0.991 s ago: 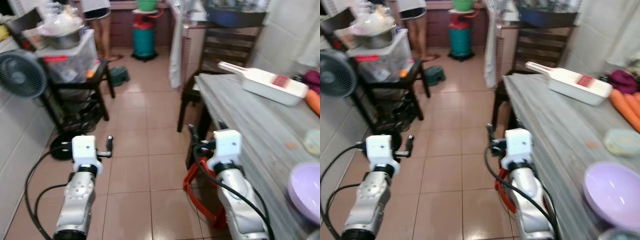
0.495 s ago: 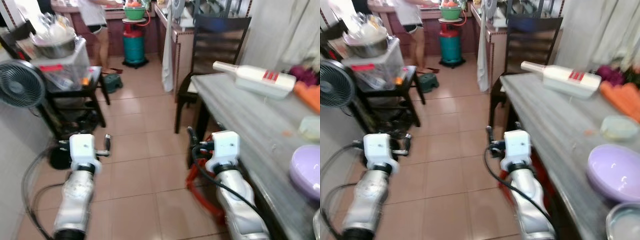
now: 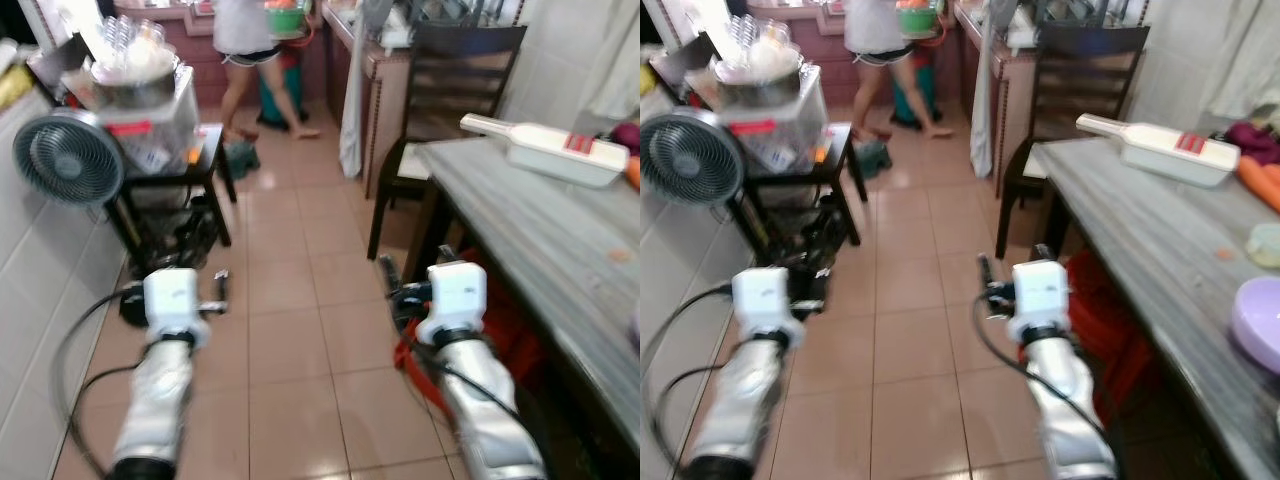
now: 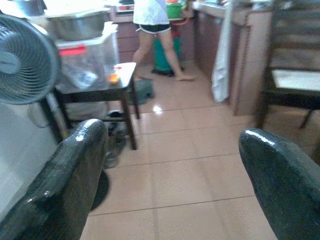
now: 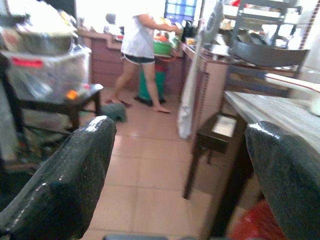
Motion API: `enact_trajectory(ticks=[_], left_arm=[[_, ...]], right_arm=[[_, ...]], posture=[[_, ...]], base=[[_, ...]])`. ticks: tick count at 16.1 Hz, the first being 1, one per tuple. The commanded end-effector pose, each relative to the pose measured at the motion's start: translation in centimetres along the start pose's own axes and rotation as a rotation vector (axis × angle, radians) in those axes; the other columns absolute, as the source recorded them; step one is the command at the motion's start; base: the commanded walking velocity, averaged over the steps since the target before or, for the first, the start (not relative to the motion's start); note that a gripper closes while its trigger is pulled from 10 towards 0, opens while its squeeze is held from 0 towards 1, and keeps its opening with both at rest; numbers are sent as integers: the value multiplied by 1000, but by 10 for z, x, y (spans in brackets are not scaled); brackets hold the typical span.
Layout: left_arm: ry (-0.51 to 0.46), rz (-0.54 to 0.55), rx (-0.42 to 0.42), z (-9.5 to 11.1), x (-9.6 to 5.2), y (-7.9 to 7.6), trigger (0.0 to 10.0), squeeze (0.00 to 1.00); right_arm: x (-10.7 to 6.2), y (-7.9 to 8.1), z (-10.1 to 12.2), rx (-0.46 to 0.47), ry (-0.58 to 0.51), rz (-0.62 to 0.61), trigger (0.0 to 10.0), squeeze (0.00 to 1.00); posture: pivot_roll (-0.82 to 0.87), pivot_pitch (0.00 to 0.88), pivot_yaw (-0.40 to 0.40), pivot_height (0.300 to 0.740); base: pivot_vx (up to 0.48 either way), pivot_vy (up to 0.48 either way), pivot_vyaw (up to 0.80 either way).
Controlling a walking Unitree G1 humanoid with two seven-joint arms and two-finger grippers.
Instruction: Setting the table
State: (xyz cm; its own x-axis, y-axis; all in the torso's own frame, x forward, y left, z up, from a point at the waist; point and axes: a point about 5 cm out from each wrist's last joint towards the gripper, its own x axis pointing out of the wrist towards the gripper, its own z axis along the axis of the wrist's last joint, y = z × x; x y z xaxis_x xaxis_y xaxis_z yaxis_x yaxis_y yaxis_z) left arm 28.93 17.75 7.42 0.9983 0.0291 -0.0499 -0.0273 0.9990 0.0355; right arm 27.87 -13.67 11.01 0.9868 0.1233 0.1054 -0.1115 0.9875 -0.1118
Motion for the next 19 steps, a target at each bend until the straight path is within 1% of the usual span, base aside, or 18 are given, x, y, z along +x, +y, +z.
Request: enact_trajectory(ticks=[1,4,12,15,19], left_arm=[[-3,13,17,2,1,9,10000,0],[-3,12,18,2,1,9,10000,0],[-1,14,21,1,1,8,10000,0],[-1,11,21,1,2,7,10000,0],[3,8,22,0,2,7,10000,0]], right_arm=[[3,7,5,15,-19,22,10000,0],[3,8,5,12,-20,26,10000,0],[4,10,5,7,-23,38,10000,0],[4,9,4,10,-23,36,10000,0],[3,10,4,12,-21,33,10000,0]], posture=[[-18,0,8,740],[-17,0,8,740],[-16,0,9,740],[-15,0,9,740],[-17,0,11,740]], base=[[0,345,0],[0,346,0],[0,480,0],[0,480,529],[0,480,0]])
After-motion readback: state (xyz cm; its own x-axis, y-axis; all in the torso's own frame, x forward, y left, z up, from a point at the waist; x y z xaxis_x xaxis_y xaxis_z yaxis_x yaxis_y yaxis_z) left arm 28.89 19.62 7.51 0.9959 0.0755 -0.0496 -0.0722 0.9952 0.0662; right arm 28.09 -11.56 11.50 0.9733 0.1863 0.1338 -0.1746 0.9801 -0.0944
